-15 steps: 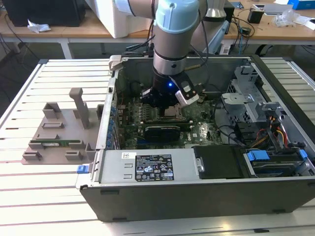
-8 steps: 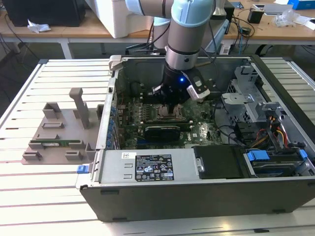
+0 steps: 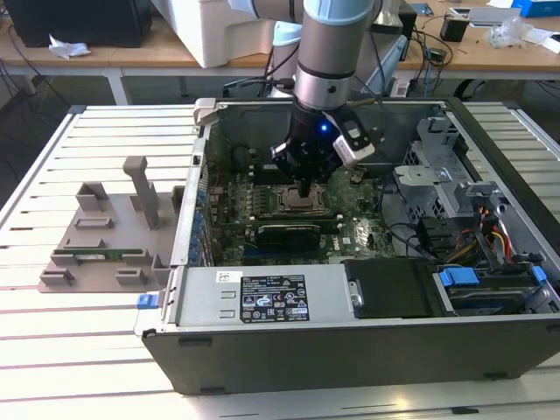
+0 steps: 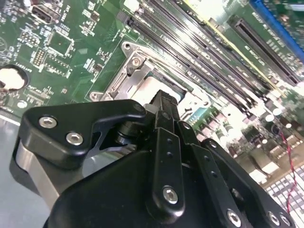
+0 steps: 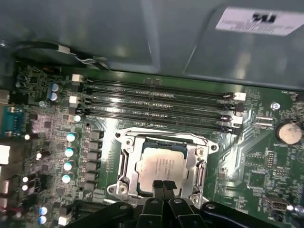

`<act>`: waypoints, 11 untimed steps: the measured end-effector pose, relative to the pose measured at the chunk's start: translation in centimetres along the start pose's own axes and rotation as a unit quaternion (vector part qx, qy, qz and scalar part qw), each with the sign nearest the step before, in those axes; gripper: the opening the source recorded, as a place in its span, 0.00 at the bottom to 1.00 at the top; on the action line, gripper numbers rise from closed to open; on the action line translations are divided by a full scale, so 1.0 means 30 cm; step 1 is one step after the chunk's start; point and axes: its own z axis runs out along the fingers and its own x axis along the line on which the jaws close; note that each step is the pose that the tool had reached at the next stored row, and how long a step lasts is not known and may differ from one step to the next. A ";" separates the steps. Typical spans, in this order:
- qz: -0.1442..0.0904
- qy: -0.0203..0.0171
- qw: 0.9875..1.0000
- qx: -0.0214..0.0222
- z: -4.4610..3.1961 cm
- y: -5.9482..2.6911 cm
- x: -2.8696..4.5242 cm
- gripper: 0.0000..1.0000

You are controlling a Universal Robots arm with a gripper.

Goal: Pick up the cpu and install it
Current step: 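Install the second cpu locking lever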

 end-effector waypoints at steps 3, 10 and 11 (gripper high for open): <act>0.000 0.000 1.000 0.002 -0.032 0.003 0.002 0.11; 0.001 0.001 1.000 0.008 -0.089 0.014 0.004 0.11; 0.001 0.001 1.000 0.009 -0.094 0.014 0.005 0.11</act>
